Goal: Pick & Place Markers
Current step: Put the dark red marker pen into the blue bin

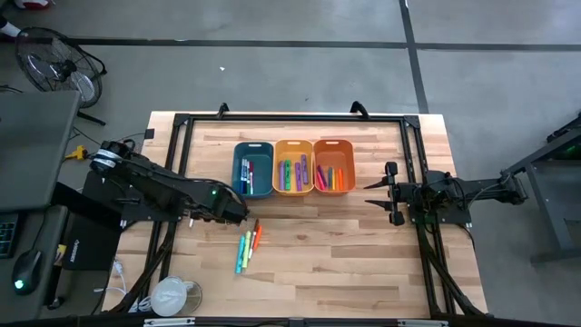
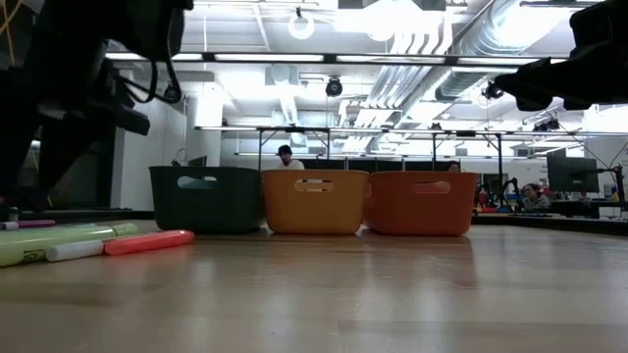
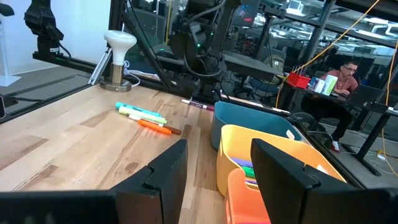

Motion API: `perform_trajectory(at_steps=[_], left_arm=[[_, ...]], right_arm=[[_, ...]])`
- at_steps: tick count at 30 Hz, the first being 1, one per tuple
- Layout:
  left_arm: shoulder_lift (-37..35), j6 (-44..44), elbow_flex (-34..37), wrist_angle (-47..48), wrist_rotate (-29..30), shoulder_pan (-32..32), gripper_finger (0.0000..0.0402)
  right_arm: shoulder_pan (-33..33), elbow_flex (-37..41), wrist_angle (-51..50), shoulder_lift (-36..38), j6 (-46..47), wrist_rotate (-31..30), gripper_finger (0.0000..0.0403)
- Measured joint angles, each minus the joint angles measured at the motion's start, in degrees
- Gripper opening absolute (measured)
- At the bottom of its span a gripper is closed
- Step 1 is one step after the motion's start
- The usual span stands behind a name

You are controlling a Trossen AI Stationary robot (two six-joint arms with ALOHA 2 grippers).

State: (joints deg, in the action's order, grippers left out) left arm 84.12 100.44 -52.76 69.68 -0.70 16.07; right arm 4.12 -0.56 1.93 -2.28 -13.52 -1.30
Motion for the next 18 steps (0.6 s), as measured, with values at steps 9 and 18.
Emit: perform_trajectory(at_steps=[9, 18], left_arm=[[-6.38, 2.49, 8.65, -2.26, -1.14, 0.03, 0.0195], [-10.06, 5.29, 14.58, -5.12, -0.35, -1.45, 0.0195]], right_arm=[[0.0, 0.0, 0.0, 0.02, 0.0, 0.0, 0.0167], [0.01, 0.0, -0.05, -0.03, 0.01, 0.0, 0.0167]])
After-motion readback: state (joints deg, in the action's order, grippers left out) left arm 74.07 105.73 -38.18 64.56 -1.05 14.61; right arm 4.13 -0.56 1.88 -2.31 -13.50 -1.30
